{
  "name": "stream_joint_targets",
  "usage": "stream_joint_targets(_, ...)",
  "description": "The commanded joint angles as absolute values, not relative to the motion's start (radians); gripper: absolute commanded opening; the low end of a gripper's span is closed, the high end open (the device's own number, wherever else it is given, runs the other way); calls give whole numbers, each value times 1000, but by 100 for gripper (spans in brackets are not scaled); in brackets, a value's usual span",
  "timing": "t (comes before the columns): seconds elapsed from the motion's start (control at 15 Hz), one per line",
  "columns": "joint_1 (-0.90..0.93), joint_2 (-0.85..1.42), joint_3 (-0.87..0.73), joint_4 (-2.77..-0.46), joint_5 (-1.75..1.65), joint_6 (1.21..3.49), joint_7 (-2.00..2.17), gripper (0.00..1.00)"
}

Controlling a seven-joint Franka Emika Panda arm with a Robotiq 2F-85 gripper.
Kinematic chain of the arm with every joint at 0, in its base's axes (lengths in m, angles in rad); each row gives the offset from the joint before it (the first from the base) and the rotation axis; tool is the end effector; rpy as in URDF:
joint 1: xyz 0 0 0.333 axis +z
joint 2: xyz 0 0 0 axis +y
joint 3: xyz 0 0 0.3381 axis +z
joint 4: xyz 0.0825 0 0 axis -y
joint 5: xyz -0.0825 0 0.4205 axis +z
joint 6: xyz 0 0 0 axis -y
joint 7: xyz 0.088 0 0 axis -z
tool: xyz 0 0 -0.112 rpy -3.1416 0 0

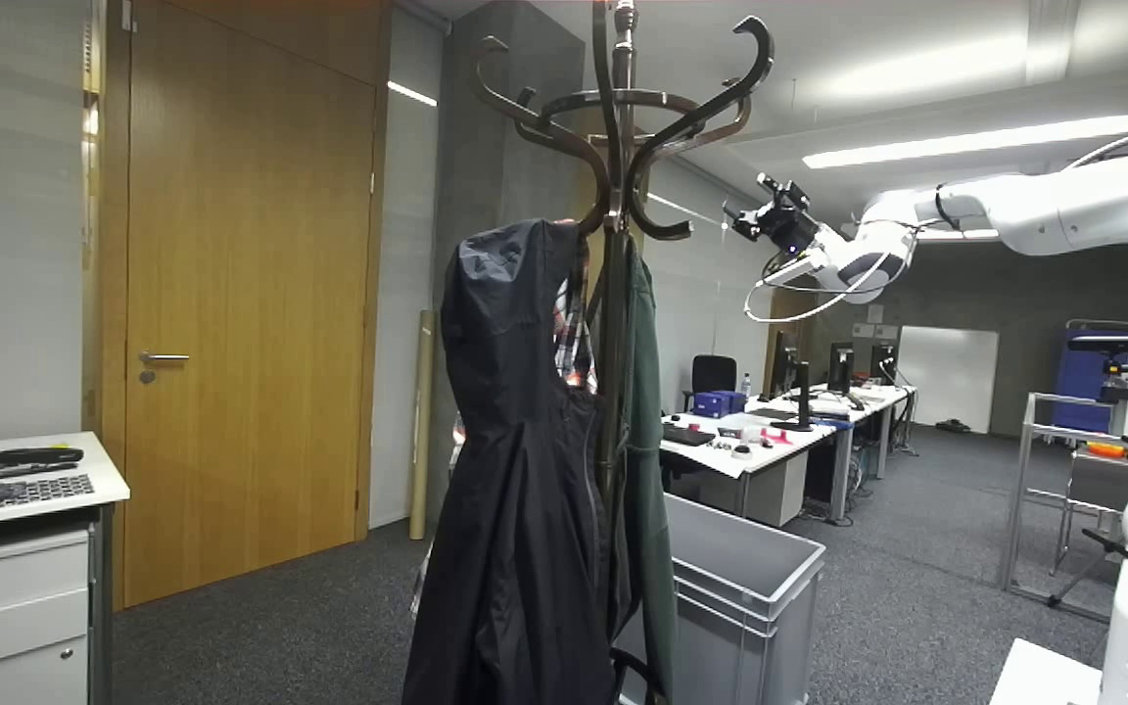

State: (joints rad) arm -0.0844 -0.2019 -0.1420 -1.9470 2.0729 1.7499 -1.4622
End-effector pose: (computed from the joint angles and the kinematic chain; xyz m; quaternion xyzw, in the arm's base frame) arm 0.5572 -0.0528 0.7165 -0.4932 -0.1648 -0.6367 0.5694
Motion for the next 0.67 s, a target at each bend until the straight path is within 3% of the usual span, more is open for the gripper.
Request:
stream_joint_targets(0.0,-92,-172,-128,-1902,2091,1712,-1404,100)
stream_joint_targets(0.6,-72,-201,-74,-1906,2080,1717,-1409,100)
